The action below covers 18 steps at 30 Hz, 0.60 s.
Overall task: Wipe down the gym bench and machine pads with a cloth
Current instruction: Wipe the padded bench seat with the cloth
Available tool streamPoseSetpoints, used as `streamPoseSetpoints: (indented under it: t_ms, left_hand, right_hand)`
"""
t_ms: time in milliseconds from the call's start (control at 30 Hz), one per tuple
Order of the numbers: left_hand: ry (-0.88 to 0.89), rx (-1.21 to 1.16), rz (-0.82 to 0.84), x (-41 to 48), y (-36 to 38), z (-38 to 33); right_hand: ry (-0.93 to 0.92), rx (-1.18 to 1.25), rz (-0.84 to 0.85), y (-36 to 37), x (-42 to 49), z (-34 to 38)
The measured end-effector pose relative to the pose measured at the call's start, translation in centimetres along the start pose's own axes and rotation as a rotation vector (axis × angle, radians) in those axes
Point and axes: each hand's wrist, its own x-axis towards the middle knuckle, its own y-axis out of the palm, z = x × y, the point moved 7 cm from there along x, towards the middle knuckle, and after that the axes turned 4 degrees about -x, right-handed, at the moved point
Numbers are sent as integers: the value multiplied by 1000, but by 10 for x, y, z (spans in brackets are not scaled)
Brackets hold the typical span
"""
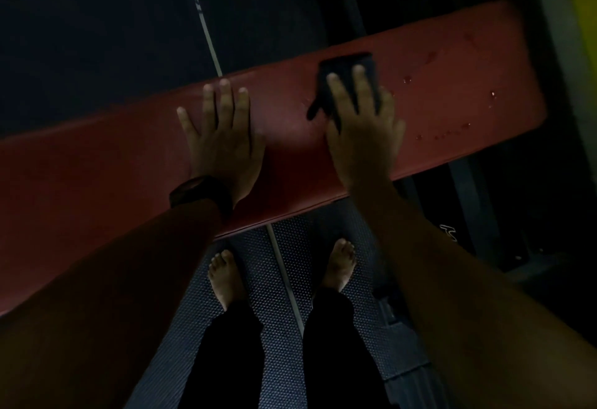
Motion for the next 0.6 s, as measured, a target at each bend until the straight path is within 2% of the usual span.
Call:
streamPoseSetpoints:
  t_ms: [67, 100, 167, 233, 333, 400, 467, 600]
  left_hand:
    - [19, 16, 2, -2, 2, -4]
    - [29, 29, 3, -4, 2, -6]
    - [42, 46, 12, -6, 4, -9]
    - [40, 44, 16, -7, 5, -11]
    - [14, 11, -4, -7, 4, -11]
    - [14, 5, -12, -7, 3, -10]
    - [18, 23, -12, -8, 4, -12]
    - [-5, 30, -2, -8, 5, -16]
  right_hand:
    - [274, 30, 6, 3, -29, -9]
    - [353, 49, -1, 2, -48, -1]
    - [373, 110, -8, -1, -82, 30]
    - [191, 162, -2, -4, -100, 62]
    - [-255, 141, -21, -5, -63, 68]
    - [-370, 49, -63, -4, -26, 48]
    - [-239, -13, -54, -2, -6, 17]
    - [320, 83, -38, 0, -51, -10]
